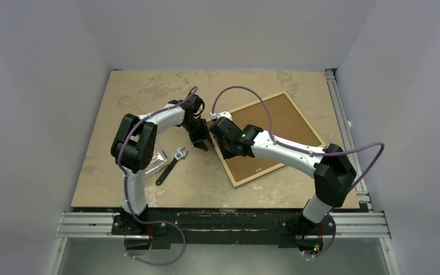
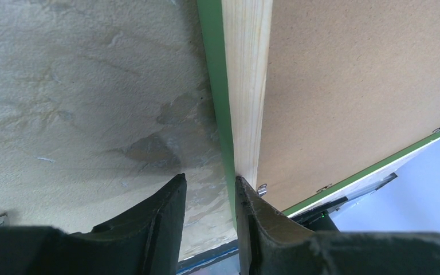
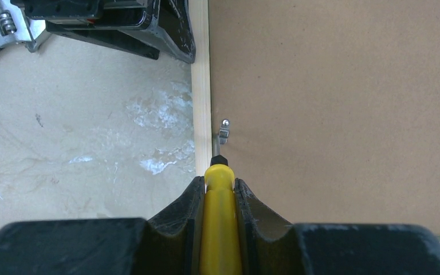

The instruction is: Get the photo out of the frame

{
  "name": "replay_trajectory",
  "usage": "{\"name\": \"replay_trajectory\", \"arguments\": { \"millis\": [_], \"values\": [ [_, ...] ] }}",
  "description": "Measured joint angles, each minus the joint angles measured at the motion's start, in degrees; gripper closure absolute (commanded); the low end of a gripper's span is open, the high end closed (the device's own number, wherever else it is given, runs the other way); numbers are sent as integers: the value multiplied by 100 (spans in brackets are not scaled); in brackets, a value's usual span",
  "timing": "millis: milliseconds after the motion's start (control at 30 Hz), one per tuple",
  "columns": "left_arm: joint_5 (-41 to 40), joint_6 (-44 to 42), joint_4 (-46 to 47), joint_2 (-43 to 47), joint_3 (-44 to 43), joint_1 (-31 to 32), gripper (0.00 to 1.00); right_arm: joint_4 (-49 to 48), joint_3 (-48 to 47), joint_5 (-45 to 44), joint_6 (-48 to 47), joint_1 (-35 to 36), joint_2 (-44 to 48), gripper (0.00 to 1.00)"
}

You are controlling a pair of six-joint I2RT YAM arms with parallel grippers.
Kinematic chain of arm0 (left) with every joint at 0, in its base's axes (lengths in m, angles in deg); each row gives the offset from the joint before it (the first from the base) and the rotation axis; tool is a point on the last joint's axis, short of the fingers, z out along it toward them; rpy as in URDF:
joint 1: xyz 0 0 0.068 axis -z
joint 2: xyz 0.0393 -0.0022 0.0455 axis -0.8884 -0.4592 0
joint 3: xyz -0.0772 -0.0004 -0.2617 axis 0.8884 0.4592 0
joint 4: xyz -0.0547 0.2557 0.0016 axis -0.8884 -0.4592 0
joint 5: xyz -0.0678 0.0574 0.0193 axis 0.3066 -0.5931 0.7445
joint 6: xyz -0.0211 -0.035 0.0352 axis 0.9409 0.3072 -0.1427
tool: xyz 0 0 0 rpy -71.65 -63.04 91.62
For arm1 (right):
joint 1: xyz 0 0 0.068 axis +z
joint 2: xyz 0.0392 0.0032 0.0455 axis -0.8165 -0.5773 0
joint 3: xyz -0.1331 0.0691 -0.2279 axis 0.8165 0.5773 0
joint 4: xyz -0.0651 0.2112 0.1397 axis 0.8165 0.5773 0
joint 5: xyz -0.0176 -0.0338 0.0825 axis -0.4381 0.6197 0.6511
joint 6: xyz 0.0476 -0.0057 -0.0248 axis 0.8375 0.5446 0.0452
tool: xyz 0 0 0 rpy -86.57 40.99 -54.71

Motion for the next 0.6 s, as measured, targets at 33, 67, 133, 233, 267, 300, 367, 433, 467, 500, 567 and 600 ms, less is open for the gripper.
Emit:
{"name": "replay_trajectory", "arguments": {
  "millis": [33,67,133,233,267,300,367,433,467,500,567,600],
  "values": [
    [0,0,-2,-2,-2,0,65,37,0,15,0,0,7,100],
    [0,0,-9,-7,-11,0,65,57,0,33,0,0,7,100],
    [-2,0,-20,-11,-17,0,65,79,0,74,-11,-2,13,100],
    [-2,0,-33,-17,-26,0,65,136,-4,125,-46,0,15,100],
    [-2,0,-35,-17,-28,0,65,188,-26,116,-48,4,11,100],
    [-2,0,-37,-17,-31,0,65,286,-74,83,-46,15,-11,100],
    [-2,0,-39,-20,-33,0,64,479,-164,-59,-42,50,-52,100],
    [-2,0,-44,-22,-35,0,63,636,-195,-179,-37,87,-57,100],
    [-2,0,-50,-22,-35,0,63,693,-195,-208,-33,98,-48,100],
    [-2,-2,-52,-22,-37,0,62,710,-195,-219,-22,103,-35,100],
    [-2,-28,-63,-22,-39,-2,61,776,-190,-201,13,103,35,100],
    [2,-46,-61,-22,-39,-2,61,785,-173,-164,33,103,114,100]
  ]
}}
